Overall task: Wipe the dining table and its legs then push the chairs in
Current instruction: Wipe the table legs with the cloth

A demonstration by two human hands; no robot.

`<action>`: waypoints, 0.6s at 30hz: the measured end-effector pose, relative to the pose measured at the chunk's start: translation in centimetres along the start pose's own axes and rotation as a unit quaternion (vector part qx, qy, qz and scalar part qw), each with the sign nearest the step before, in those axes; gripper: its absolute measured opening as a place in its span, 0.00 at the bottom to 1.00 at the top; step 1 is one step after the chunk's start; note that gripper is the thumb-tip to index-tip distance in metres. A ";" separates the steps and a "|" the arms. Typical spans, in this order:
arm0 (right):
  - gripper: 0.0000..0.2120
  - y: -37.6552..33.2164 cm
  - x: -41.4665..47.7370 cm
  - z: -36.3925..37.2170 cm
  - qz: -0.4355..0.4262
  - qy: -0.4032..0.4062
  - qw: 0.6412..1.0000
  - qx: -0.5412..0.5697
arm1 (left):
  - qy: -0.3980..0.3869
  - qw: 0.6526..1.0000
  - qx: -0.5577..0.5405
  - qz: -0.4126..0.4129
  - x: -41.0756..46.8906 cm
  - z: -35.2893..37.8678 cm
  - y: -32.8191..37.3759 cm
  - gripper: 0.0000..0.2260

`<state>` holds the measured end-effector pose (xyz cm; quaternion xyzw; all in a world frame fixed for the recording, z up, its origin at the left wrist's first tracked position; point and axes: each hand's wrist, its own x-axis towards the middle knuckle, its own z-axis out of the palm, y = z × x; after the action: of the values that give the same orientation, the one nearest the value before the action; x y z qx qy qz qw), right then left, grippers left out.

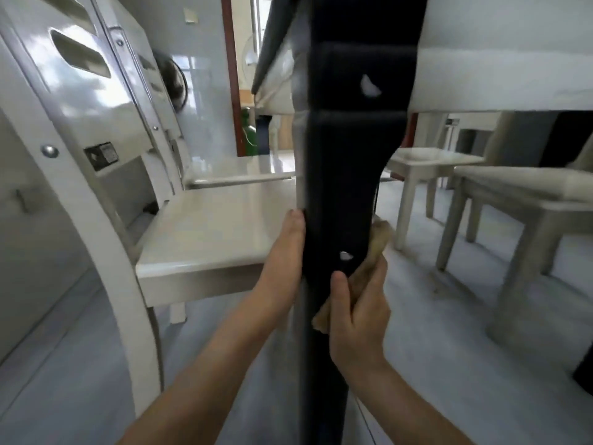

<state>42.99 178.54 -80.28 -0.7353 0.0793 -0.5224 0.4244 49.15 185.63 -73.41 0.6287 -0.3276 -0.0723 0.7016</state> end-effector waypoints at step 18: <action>0.27 1.8 -1.3 -0.1 0.023 -0.045 0.999 -0.005 | 0.000 0.998 0.062 -0.030 -0.1 -0.3 0.8 0.21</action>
<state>42.95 178.11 -82.49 -0.7583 0.0793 -0.4782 0.4360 49.04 186.08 -72.73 0.6809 -0.3122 -0.0731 0.6585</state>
